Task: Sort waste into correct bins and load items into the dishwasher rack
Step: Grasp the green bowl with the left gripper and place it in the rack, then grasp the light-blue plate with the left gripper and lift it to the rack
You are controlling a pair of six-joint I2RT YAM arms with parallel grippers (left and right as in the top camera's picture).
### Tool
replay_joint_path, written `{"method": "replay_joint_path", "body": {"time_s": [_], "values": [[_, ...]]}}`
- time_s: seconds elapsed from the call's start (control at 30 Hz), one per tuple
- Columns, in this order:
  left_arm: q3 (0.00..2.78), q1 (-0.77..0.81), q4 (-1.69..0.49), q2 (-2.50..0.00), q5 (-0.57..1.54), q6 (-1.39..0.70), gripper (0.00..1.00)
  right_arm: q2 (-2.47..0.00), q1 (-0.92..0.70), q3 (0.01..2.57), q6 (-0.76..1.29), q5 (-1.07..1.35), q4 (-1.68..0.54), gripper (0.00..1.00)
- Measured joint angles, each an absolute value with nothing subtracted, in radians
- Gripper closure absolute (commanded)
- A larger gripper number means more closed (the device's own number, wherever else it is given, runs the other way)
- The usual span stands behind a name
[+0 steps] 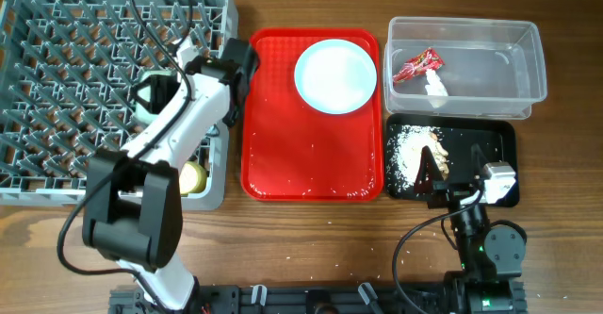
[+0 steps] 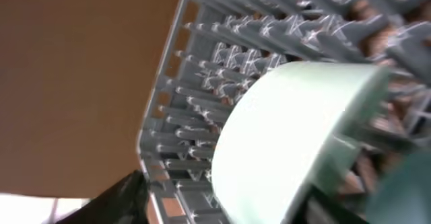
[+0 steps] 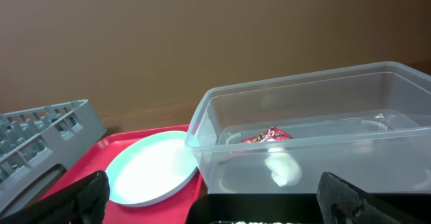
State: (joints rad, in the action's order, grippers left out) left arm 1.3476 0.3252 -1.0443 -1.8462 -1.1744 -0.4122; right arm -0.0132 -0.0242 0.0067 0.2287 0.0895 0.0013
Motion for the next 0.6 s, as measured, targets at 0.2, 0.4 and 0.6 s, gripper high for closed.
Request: {"method": "replay_joint_path", "body": {"time_s": [0.2,0.4,0.6], "values": [[1.431,0.5,-1.017,-1.614,-0.756,-0.401,0.3,-0.013,-0.024,0.007,0.229,0.089,0.001,0.0],[1.436,0.587,-0.653,-1.682,-0.26,-0.401,0.33,-0.014,-0.024,0.007,0.229,0.09,0.001,0.0],[1.44,0.54,-0.489,-2.016,-0.146,-0.463,0.38,-0.014,-0.024,0.007,0.229,0.09,0.002,0.0]]}}
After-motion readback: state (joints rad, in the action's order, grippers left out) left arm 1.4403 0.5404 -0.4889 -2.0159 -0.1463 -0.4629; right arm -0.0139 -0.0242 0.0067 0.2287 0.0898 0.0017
